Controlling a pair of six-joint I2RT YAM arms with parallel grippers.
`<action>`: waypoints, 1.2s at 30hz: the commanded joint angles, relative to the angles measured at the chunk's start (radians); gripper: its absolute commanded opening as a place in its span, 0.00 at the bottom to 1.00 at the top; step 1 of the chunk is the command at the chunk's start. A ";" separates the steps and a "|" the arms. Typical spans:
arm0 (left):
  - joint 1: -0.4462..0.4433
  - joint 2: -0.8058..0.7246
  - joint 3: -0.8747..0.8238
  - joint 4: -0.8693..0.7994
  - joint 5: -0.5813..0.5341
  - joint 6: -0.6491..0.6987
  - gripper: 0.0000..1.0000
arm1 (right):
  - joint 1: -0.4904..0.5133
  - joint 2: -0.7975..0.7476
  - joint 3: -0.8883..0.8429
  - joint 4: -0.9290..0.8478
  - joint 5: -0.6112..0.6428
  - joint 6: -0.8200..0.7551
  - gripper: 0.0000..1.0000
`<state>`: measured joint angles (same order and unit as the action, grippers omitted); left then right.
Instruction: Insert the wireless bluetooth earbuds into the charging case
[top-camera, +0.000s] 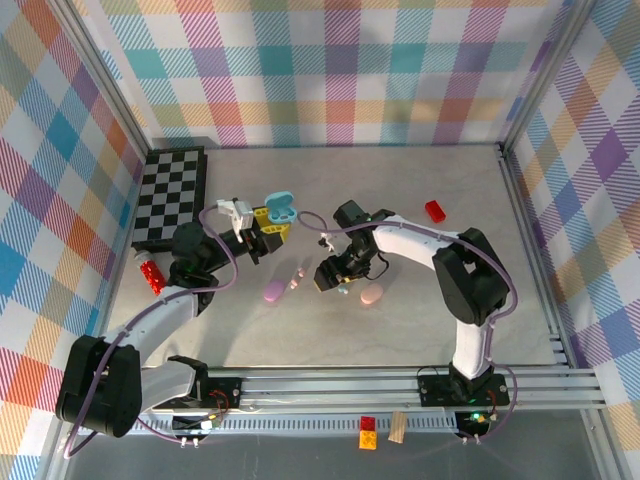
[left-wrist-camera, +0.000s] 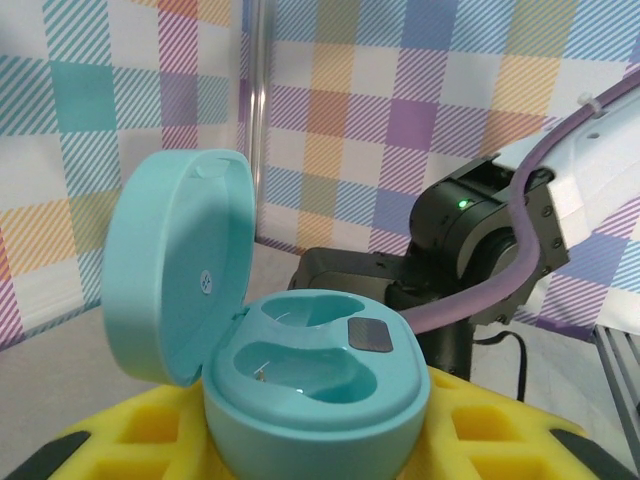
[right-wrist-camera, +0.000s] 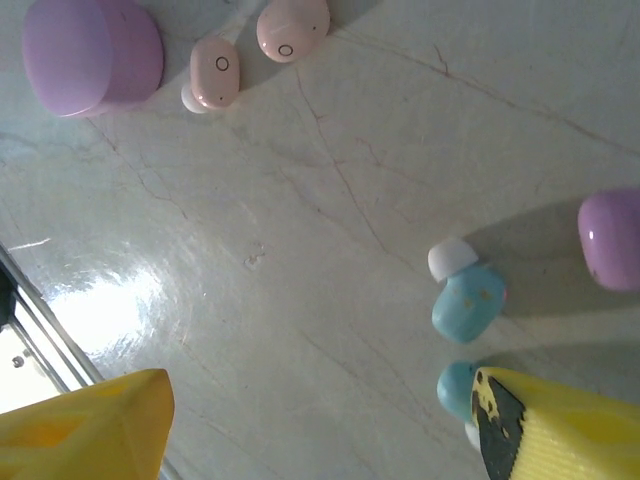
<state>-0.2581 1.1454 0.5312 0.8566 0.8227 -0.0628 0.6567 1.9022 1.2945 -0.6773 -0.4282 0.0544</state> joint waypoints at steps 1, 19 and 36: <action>0.014 -0.040 0.012 -0.019 0.023 0.014 0.37 | -0.021 0.040 0.015 -0.002 -0.043 -0.079 0.78; 0.013 -0.048 0.021 -0.049 0.023 0.027 0.37 | -0.040 0.045 -0.053 -0.007 -0.060 -0.088 0.60; 0.013 -0.030 0.023 -0.026 0.029 0.018 0.37 | -0.054 0.010 -0.094 -0.013 -0.052 -0.080 0.44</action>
<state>-0.2581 1.1114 0.5320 0.8028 0.8230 -0.0547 0.6086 1.9305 1.2095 -0.6674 -0.4656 -0.0193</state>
